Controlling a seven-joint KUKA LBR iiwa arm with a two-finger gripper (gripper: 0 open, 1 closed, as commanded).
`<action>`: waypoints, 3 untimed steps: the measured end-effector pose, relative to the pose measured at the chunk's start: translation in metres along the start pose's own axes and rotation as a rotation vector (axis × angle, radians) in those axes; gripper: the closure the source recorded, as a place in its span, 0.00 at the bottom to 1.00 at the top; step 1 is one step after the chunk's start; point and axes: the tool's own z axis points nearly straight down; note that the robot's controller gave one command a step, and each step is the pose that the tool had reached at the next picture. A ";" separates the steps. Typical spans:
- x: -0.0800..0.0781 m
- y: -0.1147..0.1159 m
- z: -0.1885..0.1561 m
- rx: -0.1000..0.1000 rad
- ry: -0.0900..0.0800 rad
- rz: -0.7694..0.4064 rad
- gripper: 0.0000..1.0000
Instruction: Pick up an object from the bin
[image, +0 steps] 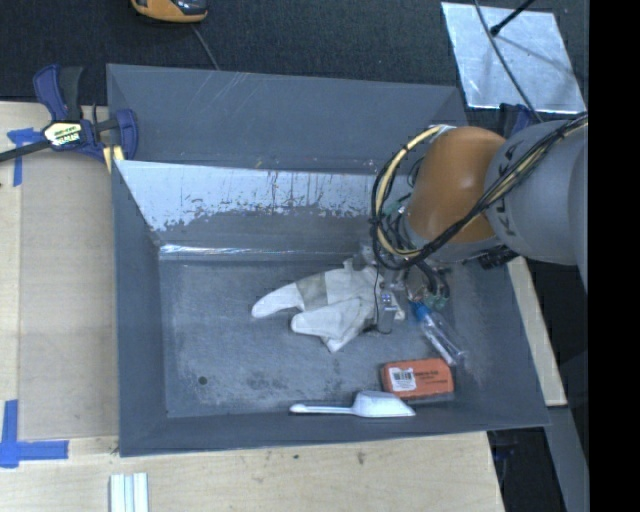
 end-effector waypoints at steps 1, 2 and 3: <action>0.020 0.023 0.003 0.000 -0.008 0.191 1.00; 0.019 0.023 0.003 0.001 -0.008 0.191 1.00; 0.010 0.036 -0.108 0.001 0.001 0.221 1.00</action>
Offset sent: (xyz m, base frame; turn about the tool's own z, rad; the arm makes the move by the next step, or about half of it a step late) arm 0.0000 0.0000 0.0000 0.0000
